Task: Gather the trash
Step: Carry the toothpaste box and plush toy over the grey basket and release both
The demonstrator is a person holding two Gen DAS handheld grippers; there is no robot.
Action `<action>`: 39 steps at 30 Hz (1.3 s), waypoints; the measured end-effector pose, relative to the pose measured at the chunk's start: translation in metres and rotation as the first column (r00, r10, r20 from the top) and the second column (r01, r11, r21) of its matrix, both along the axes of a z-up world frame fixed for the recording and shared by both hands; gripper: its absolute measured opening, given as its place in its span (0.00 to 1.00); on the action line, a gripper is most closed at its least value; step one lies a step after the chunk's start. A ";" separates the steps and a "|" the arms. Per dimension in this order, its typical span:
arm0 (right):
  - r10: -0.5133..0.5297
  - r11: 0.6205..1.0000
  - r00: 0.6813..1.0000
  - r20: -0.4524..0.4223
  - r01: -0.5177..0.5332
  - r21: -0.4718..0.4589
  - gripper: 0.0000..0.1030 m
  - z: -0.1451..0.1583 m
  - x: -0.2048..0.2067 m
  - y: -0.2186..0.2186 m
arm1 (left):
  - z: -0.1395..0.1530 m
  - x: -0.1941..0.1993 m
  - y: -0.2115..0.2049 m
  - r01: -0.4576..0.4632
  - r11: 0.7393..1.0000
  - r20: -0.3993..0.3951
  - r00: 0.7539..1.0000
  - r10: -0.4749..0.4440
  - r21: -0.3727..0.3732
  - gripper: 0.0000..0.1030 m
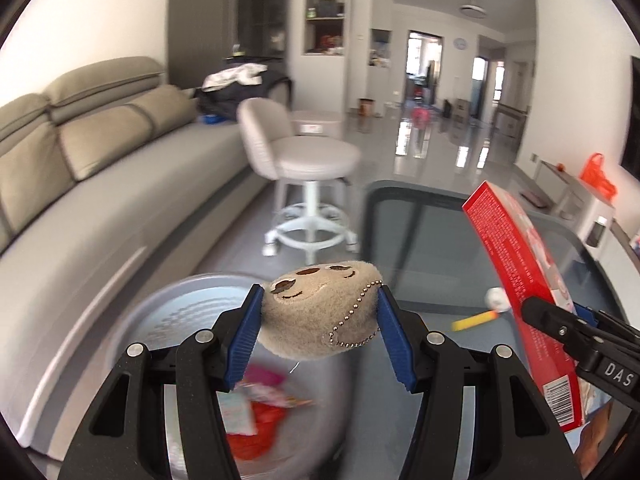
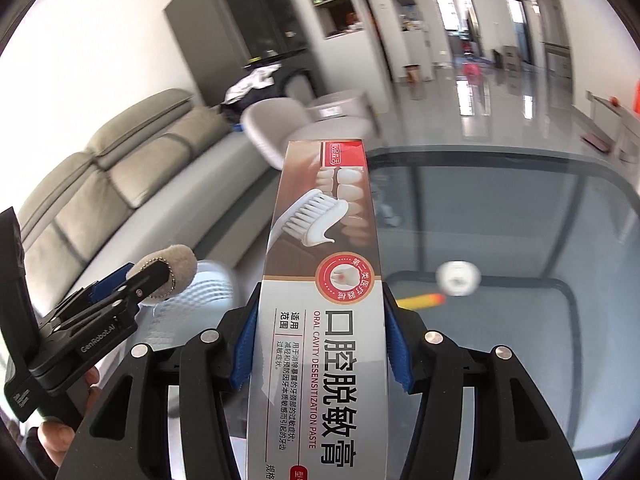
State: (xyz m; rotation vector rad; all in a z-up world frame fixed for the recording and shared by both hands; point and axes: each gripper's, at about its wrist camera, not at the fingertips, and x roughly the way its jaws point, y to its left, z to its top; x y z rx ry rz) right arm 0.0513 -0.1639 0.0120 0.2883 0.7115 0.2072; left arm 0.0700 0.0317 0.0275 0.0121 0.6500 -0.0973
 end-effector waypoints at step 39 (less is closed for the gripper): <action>0.359 0.932 0.922 -0.146 -0.363 -0.006 0.66 -0.031 0.046 0.172 | -0.055 -0.005 0.138 -0.214 0.973 -0.170 0.959 0.226 0.087 0.60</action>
